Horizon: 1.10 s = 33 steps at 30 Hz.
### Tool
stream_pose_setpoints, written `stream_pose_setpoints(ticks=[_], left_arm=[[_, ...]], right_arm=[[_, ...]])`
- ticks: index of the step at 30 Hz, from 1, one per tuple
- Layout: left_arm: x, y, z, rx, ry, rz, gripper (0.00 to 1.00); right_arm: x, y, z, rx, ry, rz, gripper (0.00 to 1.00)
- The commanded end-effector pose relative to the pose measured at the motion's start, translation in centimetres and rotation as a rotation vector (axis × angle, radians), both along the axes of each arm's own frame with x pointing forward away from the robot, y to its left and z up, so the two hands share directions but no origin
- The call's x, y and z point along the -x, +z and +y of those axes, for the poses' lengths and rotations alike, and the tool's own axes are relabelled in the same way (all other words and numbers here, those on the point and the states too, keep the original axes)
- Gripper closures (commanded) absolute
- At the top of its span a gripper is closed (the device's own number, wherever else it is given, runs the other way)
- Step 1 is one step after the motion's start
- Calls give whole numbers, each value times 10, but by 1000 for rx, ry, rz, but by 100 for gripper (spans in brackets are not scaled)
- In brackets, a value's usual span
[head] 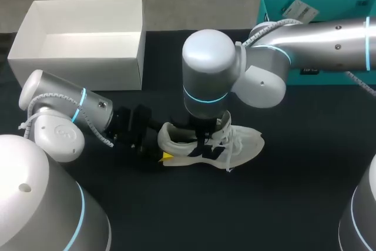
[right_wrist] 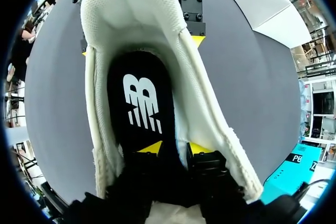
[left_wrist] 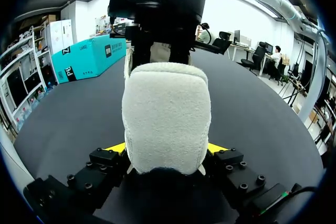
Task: Take the shoe out of the shoebox, open the shoe tongue, remove and reinsert the insole, then place the shoe into the shoebox
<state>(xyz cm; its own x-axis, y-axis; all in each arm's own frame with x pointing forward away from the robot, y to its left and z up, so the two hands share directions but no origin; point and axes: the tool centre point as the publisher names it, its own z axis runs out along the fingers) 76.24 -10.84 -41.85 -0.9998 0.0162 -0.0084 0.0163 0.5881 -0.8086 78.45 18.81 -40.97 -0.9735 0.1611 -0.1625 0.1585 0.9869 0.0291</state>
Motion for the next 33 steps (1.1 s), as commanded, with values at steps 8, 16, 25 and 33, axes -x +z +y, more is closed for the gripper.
stream_pose_setpoints(ticks=[8, 16, 25, 33], left_arm=[[1, 1, -1, -1, 2, -2, 100], [1, 1, -1, -1, 2, -2, 100], [1, 1, -1, -1, 2, -2, 100], [1, 1, -1, -1, 2, -2, 100]], right_arm=[[4, -33, 7, 2, 27, 108, 61], [13, -41, 5, 9, 30, 140, 64], [14, -54, 4, 38, 38, 265, 59], [16, -72, 5, 64, 37, 311, 78]])
